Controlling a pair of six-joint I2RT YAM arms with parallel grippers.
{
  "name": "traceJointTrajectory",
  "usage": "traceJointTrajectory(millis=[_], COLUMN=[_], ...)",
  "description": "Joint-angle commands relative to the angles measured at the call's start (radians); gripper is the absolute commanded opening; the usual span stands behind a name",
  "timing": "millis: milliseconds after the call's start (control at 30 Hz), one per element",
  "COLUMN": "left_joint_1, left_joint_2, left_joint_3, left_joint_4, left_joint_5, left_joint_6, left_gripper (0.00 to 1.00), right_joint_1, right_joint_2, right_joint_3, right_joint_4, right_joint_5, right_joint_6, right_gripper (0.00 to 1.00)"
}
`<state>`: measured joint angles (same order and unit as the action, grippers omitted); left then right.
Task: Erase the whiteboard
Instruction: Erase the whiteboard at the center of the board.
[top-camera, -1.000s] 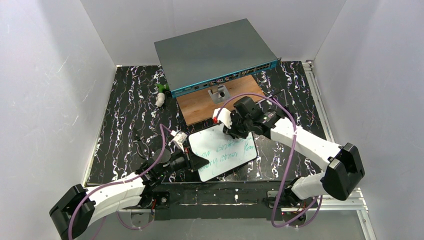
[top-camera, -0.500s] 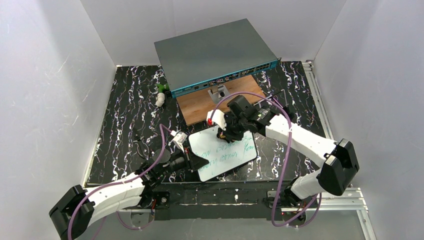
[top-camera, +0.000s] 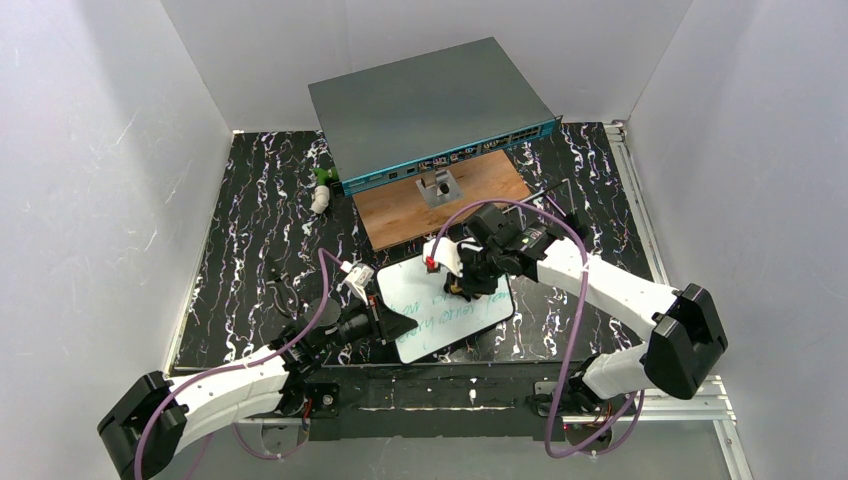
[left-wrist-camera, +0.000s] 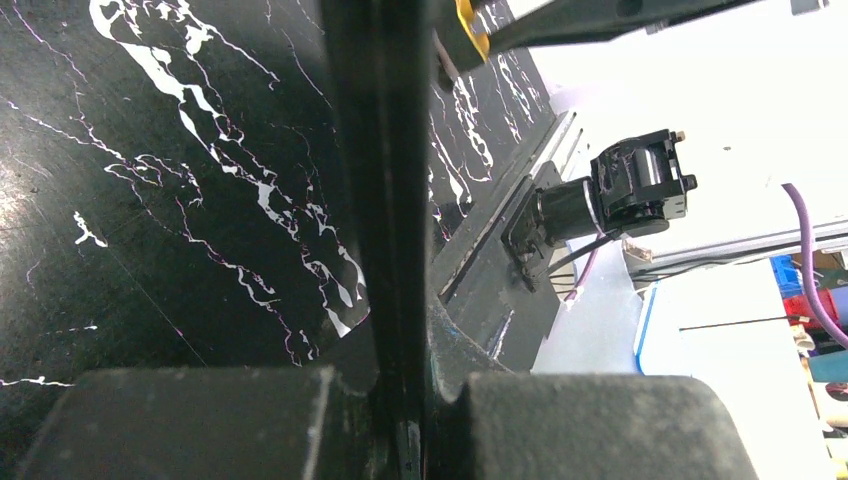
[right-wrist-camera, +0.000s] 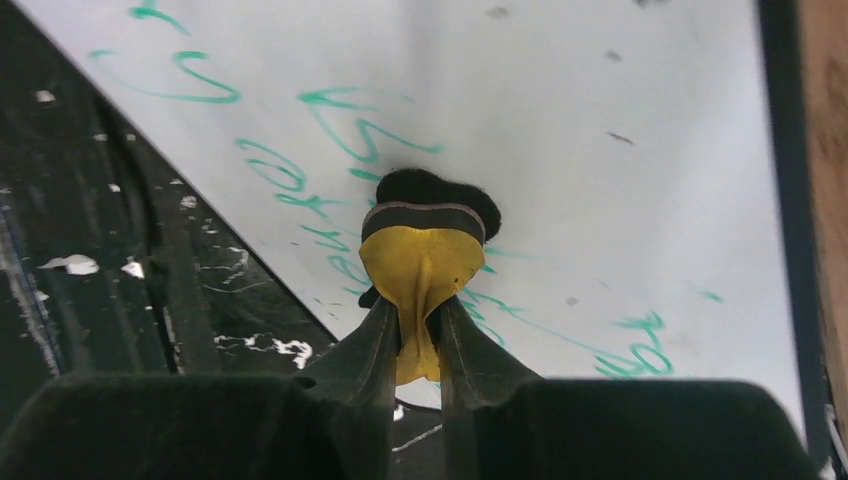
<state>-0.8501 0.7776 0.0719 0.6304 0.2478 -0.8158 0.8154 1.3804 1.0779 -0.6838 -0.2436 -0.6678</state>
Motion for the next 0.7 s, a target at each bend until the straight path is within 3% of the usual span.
traceJointTrajectory(millis=[0,200,433,500,667], left_joint_1=[-0.007,-0.006,-0.006,-0.006,-0.006], left_joint_2=[-0.021,-0.025,-0.028,-0.029,-0.037], left_joint_3=[0.007,0.008,-0.001,-0.001,-0.006], left_joint_4=[0.063,0.058,0.071,0.072,0.072], left_joint_5=[0.013,0.009,0.007,0.008,0.008], left_joint_6=[0.035,0.029,0.027,0.028,0.029], left_gripper=[0.0,0.0,0.0,0.0,0.0], right_joint_1=[0.021,-0.013,-0.074,-0.074,-0.057], right_joint_2=[-0.005,0.023,0.004,-0.001,-0.031], right_joint_3=[0.029,0.117,0.054,0.029,-0.014], right_joint_4=[-0.024,0.048,0.129,0.11,0.01], right_joint_5=[-0.092,0.073,0.225,0.213,-0.003], right_joint_6=[-0.01,0.1,0.112,0.081,-0.02], right_gripper=[0.01,0.01,0.01,0.01,0.01])
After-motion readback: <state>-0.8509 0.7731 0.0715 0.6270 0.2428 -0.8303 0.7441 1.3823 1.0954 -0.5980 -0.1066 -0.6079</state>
